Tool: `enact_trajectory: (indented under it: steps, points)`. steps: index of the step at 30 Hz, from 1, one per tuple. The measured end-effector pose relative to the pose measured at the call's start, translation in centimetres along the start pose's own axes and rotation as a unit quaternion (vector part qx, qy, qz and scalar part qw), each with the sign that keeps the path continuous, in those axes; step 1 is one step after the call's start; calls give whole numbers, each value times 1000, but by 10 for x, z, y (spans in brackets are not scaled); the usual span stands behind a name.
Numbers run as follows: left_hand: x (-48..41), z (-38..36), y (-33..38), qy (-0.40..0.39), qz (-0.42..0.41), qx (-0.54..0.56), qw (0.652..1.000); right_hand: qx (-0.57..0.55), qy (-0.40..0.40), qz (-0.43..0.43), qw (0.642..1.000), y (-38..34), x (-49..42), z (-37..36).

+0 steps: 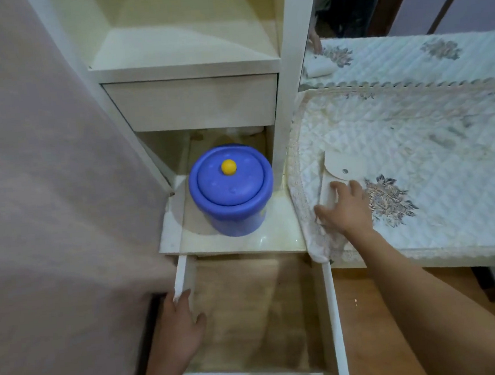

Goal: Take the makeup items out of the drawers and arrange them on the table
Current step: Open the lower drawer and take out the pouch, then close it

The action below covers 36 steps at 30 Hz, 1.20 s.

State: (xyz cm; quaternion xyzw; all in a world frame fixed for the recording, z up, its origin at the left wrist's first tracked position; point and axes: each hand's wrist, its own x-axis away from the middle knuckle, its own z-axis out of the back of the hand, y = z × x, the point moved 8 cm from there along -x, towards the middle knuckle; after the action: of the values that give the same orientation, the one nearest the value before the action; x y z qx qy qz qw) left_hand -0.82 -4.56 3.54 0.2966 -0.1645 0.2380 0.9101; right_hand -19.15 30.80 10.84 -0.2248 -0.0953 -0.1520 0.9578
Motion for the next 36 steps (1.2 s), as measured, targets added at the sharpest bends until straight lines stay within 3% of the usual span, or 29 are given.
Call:
enact_trajectory:
  steps: [7, 12, 15, 18, 21, 24, 28, 33, 36]
  points:
    - [2, 0, 1, -3, -8, 4, 1000, 45, -50, -2, 998, 17, -3, 0]
    - [7, 1, 0, -43, -36, 29, 998, -26, 57, 57, 996, 0, 49, 11]
    - [20, 6, 0, -32, -98, 9, 995, -61, -12, 146, 987, -19, 128, -27]
    - [48, 2, -7, -34, -192, -30, 980, -9, -106, 151, 983, -4, 210, -82]
    - [84, -9, -30, -79, -244, -26, 966, 41, -83, 95, 991, 31, 271, -105]
    - [111, -12, -45, -55, -321, -62, 943, 57, -50, 76, 994, 52, 305, -112]
    - [113, -16, -47, -83, -293, -85, 949, 66, -19, 79, 995, 51, 309, -110]
    - [103, -6, -30, -81, -327, -128, 933, 67, -35, 85, 993, 49, 289, -110]
    - [83, -6, -25, -84, -301, -112, 943, 96, -53, 96, 989, 44, 266, -110]
